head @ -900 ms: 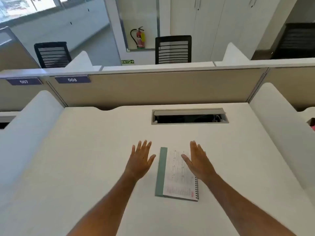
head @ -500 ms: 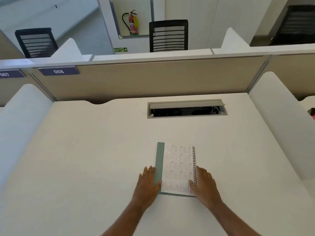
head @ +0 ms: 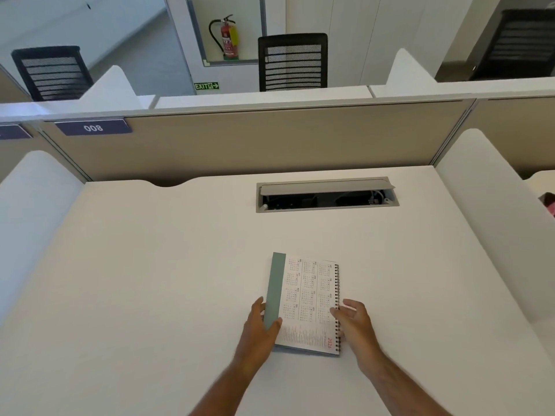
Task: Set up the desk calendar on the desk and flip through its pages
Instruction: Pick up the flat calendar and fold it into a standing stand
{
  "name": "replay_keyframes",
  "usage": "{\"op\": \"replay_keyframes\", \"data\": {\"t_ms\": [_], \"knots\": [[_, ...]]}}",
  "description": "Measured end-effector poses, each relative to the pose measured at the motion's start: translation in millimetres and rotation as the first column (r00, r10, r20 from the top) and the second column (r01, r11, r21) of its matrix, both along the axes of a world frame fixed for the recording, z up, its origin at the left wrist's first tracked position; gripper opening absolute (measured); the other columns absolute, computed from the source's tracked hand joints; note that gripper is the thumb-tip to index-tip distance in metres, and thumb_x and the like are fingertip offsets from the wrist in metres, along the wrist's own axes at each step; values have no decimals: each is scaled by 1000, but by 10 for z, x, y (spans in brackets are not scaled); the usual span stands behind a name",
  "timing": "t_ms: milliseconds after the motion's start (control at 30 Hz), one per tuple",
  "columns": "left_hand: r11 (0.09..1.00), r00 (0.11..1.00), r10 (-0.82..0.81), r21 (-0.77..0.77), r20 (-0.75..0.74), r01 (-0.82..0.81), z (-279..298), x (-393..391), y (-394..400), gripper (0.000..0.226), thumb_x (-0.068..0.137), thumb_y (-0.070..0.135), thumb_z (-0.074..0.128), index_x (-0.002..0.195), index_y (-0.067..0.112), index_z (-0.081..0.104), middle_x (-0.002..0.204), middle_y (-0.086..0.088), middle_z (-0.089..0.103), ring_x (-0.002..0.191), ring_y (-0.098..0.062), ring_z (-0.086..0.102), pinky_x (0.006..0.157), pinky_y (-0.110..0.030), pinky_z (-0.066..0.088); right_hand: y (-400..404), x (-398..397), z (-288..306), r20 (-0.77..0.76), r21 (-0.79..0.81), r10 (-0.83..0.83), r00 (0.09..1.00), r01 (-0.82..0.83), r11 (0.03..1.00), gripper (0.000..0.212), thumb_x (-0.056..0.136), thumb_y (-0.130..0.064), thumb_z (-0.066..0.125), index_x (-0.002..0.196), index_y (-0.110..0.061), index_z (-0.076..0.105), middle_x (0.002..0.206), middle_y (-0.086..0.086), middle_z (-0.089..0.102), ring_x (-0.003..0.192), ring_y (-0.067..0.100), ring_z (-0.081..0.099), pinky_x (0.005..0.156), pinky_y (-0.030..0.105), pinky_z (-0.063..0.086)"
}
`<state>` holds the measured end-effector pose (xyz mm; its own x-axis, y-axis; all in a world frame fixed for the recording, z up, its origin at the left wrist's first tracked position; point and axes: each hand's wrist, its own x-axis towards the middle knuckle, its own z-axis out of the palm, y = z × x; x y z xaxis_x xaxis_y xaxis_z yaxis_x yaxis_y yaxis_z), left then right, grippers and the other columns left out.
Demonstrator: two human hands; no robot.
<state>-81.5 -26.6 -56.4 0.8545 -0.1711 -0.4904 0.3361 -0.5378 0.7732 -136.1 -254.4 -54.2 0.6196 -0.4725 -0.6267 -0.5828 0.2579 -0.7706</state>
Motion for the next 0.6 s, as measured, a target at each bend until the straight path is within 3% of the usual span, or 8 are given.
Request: {"op": "replay_keyframes", "data": {"t_ms": [133,200,267,333,500,600], "knots": [[994,997,59,-84,-52,-63,25,33,34,73,105,30,67,165,26,26,150,2,55,128,-22,62,85,-18,61,-52,5,-7,10,56,-44,999,44,997,40,95,-16,72,131,-15,56,120,9,72,101,23,72,74,35,55],[989,993,87,-110,-84,-96,33,27,41,74,105,30,69,166,25,27,142,3,58,122,-20,65,70,-12,62,-87,24,20,30,68,-20,999,18,998,36,97,-14,69,132,-13,60,117,9,75,102,26,74,84,43,59],[988,991,80,-121,-104,-92,34,4,56,78,102,32,72,166,26,27,142,4,57,121,-17,64,65,-9,58,-109,57,97,72,83,41,997,-47,995,29,100,-12,64,128,-14,67,112,5,79,101,27,76,93,52,60],[992,994,26,-124,-103,-39,33,-39,81,88,96,38,80,165,28,26,149,8,49,130,-17,58,71,-9,57,-111,100,202,114,81,94,989,-103,991,26,102,-9,60,125,-15,70,113,4,79,103,28,76,94,56,59],[975,986,-168,-147,-11,165,7,-158,178,126,73,45,97,167,35,13,157,16,27,142,-11,44,105,-17,53,-103,250,492,185,38,138,973,-148,988,24,103,-10,60,123,-17,71,113,3,79,103,27,76,91,56,60],[968,980,-196,-154,34,198,32,-192,180,125,72,42,97,164,41,12,152,20,27,143,-14,41,106,-22,56,-63,309,654,207,15,171,963,-178,984,22,103,-15,60,121,-22,71,111,0,79,102,23,77,88,55,61]]}}
